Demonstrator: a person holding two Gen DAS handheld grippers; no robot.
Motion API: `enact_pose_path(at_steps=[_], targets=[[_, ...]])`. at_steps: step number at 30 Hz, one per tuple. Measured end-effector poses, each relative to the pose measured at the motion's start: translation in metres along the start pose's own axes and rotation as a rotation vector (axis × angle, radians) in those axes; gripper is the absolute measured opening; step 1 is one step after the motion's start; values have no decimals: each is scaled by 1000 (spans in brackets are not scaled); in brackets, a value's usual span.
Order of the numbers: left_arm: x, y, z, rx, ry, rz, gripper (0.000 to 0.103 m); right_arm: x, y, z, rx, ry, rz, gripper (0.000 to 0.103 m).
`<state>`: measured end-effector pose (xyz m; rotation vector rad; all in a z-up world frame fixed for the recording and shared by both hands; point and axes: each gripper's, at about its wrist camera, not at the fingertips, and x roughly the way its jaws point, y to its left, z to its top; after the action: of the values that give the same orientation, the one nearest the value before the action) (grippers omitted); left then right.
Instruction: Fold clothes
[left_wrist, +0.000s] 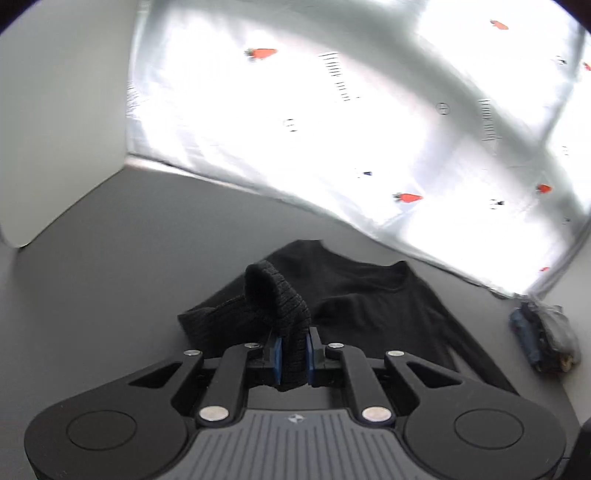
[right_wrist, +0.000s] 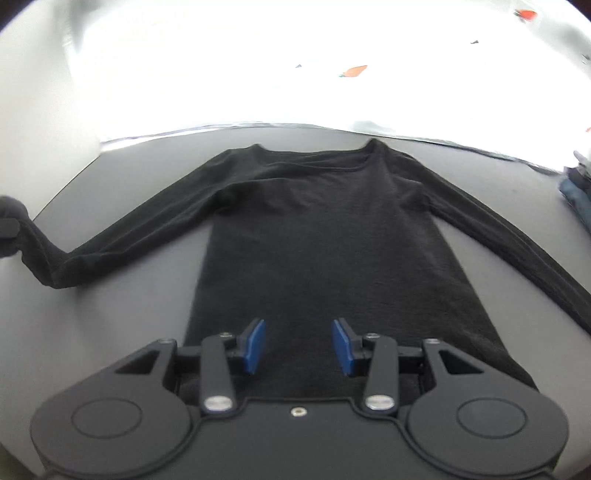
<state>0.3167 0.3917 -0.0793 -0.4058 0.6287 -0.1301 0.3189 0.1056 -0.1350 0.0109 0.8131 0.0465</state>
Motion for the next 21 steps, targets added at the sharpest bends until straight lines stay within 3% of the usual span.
enact_pose_path(at_steps=[3,4,5,6,10,11,15,19,21], targets=[[30,-73,6,92,36,-190,18,4,-24,-2,92,29,-52,42],[41,-95,0,152,60,-216,18,4,-32,-5,119,39,-74,42],[53,-117,-7,211,86,-241,30,3,-37,-7,132,45,-88,42],[64,-132,-15,260,140,-263,48,2,-41,-9,142,51,-101,43],[79,-141,-50,266,279,-309,65,4,-52,-17,131,78,-154,50],[80,-135,-56,251,302,-298,74,4,-53,-19,121,82,-164,51],[82,-98,-75,196,356,-152,75,4,-51,-29,8,89,-211,56],[86,-74,-82,215,388,72,75,13,-28,-33,-286,26,-262,55],[89,-68,-87,227,413,136,75,20,-14,-34,-450,-32,-266,51]])
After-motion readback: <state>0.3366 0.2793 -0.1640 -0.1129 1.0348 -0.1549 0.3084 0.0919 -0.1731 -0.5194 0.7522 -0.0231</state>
